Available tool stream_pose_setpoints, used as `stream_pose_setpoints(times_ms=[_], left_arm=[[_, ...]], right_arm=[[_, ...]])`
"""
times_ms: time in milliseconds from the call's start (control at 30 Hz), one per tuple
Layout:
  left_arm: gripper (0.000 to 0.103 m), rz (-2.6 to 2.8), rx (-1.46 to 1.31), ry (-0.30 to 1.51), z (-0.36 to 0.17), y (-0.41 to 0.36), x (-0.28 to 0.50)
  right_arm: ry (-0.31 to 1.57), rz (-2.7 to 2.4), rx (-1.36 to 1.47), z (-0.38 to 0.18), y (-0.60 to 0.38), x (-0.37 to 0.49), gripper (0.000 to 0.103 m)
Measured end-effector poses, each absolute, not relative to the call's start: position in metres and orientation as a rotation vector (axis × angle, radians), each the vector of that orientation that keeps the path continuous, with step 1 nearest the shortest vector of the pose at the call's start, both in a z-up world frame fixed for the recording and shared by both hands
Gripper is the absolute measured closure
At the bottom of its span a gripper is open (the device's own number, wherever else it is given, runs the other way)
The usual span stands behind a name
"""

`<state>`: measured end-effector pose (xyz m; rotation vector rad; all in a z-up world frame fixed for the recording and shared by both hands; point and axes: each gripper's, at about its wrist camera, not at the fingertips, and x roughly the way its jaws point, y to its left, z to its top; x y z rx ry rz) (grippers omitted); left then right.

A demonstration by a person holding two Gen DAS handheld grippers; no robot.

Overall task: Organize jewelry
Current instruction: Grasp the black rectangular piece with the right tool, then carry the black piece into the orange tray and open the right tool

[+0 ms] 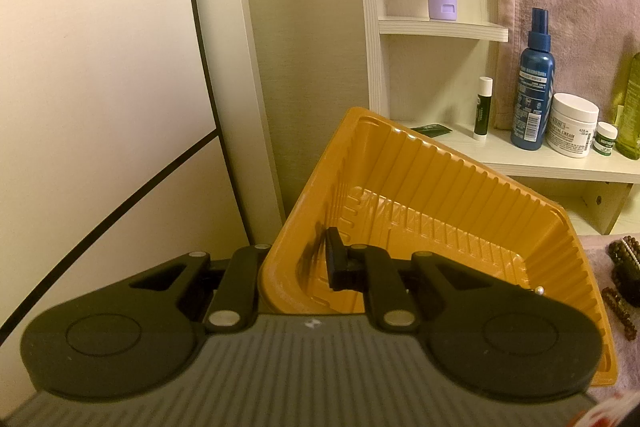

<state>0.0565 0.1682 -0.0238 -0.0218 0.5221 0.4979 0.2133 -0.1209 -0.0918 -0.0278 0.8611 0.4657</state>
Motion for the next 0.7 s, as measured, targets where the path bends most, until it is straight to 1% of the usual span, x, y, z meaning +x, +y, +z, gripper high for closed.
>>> stream_pose_setpoints(times_ms=[400, 700], left_arm=[[0.09, 0.498, -0.022, 0.522, -0.024, 0.168, 0.056], [0.09, 0.498, -0.022, 0.523, -0.024, 0.168, 0.057]], right_arm=[[0.795, 0.52, 0.137, -0.056, -0.141, 0.197, 0.081], [0.765, 0.628, 0.201, -0.029, -0.117, 0.193, 0.081]])
